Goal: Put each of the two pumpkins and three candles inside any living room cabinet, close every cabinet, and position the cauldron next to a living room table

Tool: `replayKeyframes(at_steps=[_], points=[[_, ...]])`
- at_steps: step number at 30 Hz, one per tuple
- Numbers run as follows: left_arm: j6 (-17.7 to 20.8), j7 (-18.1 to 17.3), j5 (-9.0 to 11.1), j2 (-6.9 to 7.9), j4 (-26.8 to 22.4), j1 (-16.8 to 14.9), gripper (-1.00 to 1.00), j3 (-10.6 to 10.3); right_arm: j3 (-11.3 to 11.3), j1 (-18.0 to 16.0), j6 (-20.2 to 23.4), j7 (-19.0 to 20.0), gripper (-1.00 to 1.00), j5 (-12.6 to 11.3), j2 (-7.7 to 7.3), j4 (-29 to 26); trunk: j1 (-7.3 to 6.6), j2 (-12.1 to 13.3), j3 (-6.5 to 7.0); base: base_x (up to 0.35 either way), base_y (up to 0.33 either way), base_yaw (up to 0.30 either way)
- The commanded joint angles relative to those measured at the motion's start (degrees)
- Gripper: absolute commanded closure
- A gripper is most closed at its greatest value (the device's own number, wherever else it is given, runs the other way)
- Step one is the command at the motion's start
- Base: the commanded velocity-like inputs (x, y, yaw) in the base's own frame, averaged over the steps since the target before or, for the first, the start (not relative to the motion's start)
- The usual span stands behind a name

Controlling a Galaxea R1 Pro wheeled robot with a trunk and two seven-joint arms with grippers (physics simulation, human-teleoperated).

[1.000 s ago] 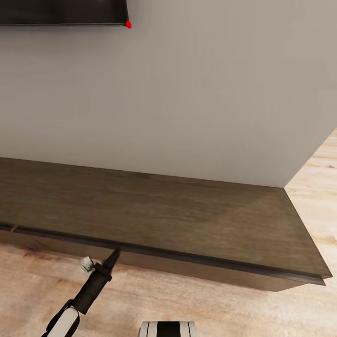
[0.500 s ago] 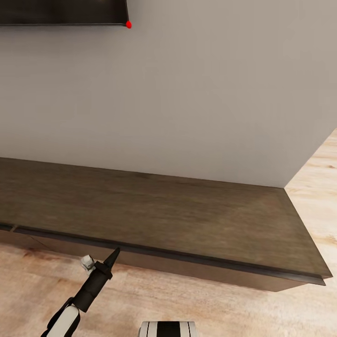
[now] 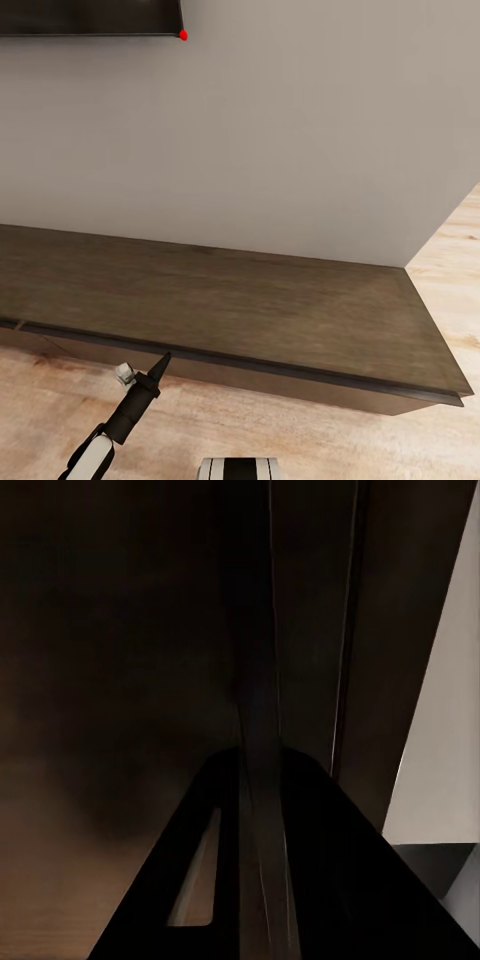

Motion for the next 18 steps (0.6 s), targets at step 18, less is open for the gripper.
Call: replayKeyframes(at_steps=[18], points=[[0.14,0.74,0.22,0.01,0.13,0.0,1.0,-0.05,-0.3,-0.09,-0.32,0.27,-1.0,0.47,0.0,-0.02,0.0,-0.01,-0.03,-0.111,0.0,0.0]])
